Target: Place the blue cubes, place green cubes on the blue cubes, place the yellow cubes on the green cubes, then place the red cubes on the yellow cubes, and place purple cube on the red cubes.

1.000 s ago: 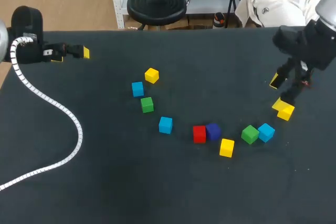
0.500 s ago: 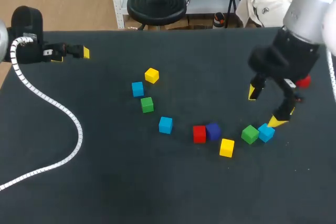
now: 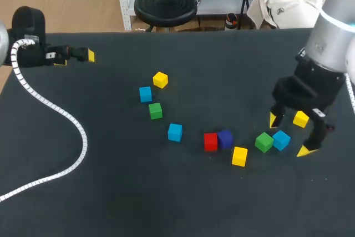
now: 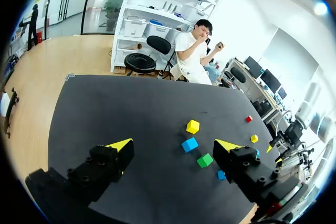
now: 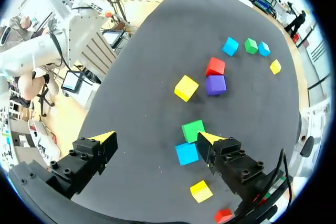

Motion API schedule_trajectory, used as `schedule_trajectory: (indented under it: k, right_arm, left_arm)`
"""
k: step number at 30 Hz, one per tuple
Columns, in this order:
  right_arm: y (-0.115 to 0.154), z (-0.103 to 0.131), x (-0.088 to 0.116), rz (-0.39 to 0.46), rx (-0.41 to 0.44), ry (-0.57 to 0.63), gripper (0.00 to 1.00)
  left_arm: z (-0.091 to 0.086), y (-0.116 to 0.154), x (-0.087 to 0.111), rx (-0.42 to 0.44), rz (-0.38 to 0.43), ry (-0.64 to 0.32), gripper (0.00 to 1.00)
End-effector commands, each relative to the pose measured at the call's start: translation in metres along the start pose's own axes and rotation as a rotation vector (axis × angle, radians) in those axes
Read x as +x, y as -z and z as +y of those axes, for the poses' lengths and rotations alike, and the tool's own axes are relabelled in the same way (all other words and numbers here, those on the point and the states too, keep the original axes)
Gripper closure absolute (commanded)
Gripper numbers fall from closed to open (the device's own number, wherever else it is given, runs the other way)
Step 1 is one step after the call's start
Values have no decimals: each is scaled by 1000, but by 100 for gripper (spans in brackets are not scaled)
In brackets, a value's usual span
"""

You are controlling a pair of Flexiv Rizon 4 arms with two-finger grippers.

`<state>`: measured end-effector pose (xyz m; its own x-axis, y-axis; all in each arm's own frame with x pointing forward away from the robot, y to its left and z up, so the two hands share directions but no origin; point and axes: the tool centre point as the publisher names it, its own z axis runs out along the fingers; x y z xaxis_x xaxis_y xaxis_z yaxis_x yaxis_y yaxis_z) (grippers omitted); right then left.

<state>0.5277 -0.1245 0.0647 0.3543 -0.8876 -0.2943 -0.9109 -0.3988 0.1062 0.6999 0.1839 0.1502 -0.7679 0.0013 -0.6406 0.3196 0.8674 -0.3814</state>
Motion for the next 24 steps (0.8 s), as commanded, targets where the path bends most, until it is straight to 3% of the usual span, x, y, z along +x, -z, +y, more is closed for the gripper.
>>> schedule_trajectory:
  k: [1,24]
  right_arm:
    - [5,-1,4,-4,12,6,0]
    - [10,-6,2,7,8,-10,0]
  left_arm:
    - [1,0,0,4,-2,-1,0]
    - [1,0,0,4,-2,-1,0]
